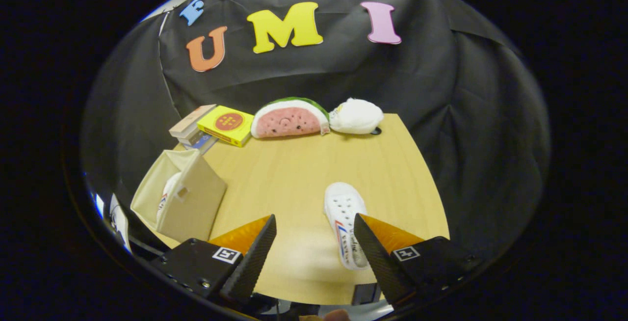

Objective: Open the storage box then place both shoes into the box .Put the left shoe in first, then the right shoe, with the right side of both shoes facing outward in a uniform manner.

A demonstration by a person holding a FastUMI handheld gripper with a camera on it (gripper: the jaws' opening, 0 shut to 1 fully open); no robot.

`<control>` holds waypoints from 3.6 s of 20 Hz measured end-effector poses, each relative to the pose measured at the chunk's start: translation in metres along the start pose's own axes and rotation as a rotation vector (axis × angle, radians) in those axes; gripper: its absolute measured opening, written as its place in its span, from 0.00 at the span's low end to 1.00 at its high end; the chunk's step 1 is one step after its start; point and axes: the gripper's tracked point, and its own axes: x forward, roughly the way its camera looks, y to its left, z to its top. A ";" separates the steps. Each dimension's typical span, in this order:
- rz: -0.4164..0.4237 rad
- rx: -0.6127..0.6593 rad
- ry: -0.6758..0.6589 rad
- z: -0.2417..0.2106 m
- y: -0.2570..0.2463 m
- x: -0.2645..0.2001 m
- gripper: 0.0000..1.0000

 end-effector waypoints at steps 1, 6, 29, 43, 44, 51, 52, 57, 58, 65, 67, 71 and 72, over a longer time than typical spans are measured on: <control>-0.004 -0.002 0.015 -0.004 -0.014 0.006 0.96; -0.001 -0.064 0.090 -0.033 -0.069 0.050 0.96; 0.102 -0.003 0.386 -0.071 -0.075 0.136 0.01; 0.146 0.174 0.356 -0.057 0.000 0.087 0.00; 0.147 0.187 0.346 -0.050 0.011 0.081 0.00; 0.163 0.249 0.223 0.003 0.119 0.023 0.00; 0.174 0.257 0.201 0.006 0.139 0.012 0.00; 0.220 0.266 0.124 0.034 0.233 -0.020 0.00; 0.226 0.257 0.115 0.036 0.251 -0.022 0.00; 0.244 0.200 0.112 0.027 0.358 -0.010 0.00; 0.229 0.192 0.120 0.017 0.374 0.000 0.00; 0.177 0.174 0.130 -0.001 0.384 0.019 0.00; 0.162 0.172 0.131 -0.003 0.383 0.022 0.00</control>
